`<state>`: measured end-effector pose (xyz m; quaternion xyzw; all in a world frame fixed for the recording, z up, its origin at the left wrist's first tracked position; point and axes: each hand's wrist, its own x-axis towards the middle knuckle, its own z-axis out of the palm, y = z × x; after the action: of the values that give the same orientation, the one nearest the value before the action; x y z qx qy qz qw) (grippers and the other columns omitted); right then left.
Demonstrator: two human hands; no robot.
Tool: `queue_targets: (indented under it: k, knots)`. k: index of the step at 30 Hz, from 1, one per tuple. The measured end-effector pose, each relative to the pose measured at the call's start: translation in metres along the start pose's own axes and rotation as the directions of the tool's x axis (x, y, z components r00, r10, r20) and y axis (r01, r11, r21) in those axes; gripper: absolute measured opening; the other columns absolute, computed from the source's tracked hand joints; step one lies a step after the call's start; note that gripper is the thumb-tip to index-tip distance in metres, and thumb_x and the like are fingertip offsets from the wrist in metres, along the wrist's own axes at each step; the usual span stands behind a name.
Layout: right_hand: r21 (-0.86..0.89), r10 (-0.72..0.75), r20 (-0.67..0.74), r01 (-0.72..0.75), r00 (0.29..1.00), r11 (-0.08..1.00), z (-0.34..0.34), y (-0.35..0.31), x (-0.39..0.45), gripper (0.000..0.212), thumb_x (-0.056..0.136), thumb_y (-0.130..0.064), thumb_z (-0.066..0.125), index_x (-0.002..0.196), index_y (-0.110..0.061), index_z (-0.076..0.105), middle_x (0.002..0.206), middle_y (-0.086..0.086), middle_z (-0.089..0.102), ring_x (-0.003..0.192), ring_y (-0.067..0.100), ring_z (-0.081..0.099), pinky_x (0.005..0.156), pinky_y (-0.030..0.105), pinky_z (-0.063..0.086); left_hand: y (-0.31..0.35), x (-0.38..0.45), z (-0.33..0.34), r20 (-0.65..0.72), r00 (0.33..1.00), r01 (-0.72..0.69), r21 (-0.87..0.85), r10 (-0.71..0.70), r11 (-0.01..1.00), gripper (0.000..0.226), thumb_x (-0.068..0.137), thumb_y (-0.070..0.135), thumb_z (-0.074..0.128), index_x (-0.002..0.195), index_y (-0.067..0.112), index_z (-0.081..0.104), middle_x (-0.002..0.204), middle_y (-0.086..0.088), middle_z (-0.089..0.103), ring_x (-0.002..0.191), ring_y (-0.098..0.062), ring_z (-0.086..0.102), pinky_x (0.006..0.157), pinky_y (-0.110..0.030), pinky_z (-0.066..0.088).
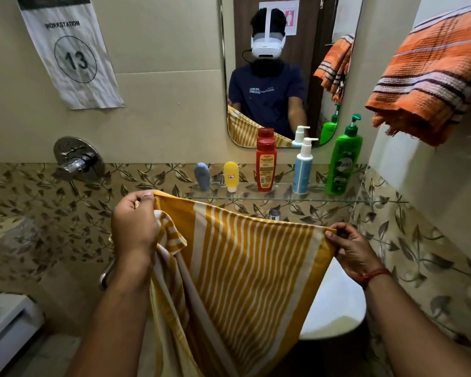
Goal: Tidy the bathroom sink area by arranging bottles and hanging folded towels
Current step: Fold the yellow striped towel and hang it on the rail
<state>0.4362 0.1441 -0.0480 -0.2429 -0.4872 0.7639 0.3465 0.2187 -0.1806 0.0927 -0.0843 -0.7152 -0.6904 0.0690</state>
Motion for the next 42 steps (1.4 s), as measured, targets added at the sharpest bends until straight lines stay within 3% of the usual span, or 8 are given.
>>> queue_targets:
  k: [4,8,10,15,21,28,34,42]
  knots:
    - [-0.062,0.001,0.009,0.000,1.000,0.998,0.001,-0.010,-0.009,0.052,0.037,-0.040,0.098,0.076,-0.018,0.072,0.078,0.001,0.070,0.071,0.014,0.067,0.059,0.026,0.058,0.000,0.008,0.000,0.016,0.998,-0.059,0.033,0.059,0.998,0.014,0.102,0.028,0.053,0.102,0.026,0.066,0.093,0.010,0.065,0.090,-0.012,0.060,0.069,-0.021,0.043]
    - [-0.209,-0.005,-0.026,0.000,1.000,0.978,0.027,-0.044,-0.024,0.013,0.080,-0.002,0.071,0.085,-0.014,0.067,0.089,0.010,0.063,0.085,0.027,0.056,0.053,0.026,0.055,0.001,0.006,0.006,0.083,0.976,-0.208,0.093,0.200,0.974,0.012,0.102,0.030,0.055,0.111,0.024,0.060,0.110,0.005,0.061,0.101,-0.013,0.057,0.071,-0.011,0.039]
    - [-0.240,-0.010,0.040,0.019,0.999,0.971,0.049,-0.066,-0.036,0.021,0.088,0.006,0.060,0.084,-0.014,0.068,0.089,0.011,0.062,0.080,0.025,0.058,0.052,0.027,0.053,0.004,0.000,0.011,0.130,0.965,-0.243,0.108,0.228,0.964,0.015,0.103,0.023,0.052,0.116,0.021,0.058,0.108,0.007,0.059,0.098,-0.011,0.055,0.068,-0.009,0.036]
    - [-0.056,0.009,0.226,0.003,0.974,0.998,0.137,-0.104,-0.082,0.015,0.092,0.000,0.054,0.101,-0.001,0.066,0.087,0.009,0.066,0.065,0.011,0.066,0.052,0.020,0.054,0.022,-0.024,0.035,0.312,0.934,-0.188,0.015,0.174,0.982,0.056,0.094,0.058,0.028,0.119,0.018,0.056,0.105,0.008,0.057,0.087,0.002,0.050,0.065,-0.021,0.034]
    - [-0.142,-0.027,0.448,0.101,0.894,0.985,0.186,-0.105,-0.120,0.033,0.091,0.008,0.053,0.113,-0.010,0.070,0.092,0.002,0.074,0.082,0.011,0.070,0.067,0.021,0.056,0.039,-0.048,0.059,0.415,0.907,-0.054,-0.038,0.065,0.998,0.035,0.105,0.045,0.029,0.110,0.024,0.057,0.111,0.007,0.061,0.111,-0.017,0.056,0.086,-0.037,0.045]
    - [-0.712,-0.479,0.370,0.574,0.796,0.404,0.201,-0.087,-0.127,0.004,0.083,-0.027,0.075,0.085,-0.025,0.072,0.083,-0.014,0.064,0.080,0.000,0.060,0.069,0.014,0.049,0.033,-0.076,0.068,0.601,0.799,0.076,-0.096,-0.003,0.993,0.042,0.100,0.057,0.031,0.112,0.028,0.059,0.109,-0.005,0.066,0.103,-0.020,0.064,0.088,-0.045,0.055]
    - [-0.723,-0.547,0.296,0.558,0.783,0.408,0.185,-0.080,-0.120,0.009,0.084,-0.025,0.074,0.081,-0.017,0.069,0.087,-0.011,0.055,0.083,0.002,0.056,0.071,0.016,0.046,0.020,-0.082,0.064,0.770,0.638,0.350,-0.332,0.037,0.876,0.025,0.087,0.030,0.056,0.104,0.014,0.064,0.096,-0.009,0.071,0.087,-0.019,0.069,0.072,-0.031,0.056]
    - [-0.619,-0.580,0.445,0.703,0.682,0.351,0.178,-0.074,-0.126,0.010,0.086,-0.013,0.073,0.081,-0.013,0.064,0.078,-0.007,0.057,0.077,0.004,0.056,0.064,0.014,0.043,0.015,-0.088,0.066,0.645,0.762,0.262,-0.380,0.052,0.887,0.024,0.069,0.015,0.074,0.092,0.010,0.072,0.085,-0.006,0.076,0.084,-0.021,0.072,0.069,-0.030,0.059]
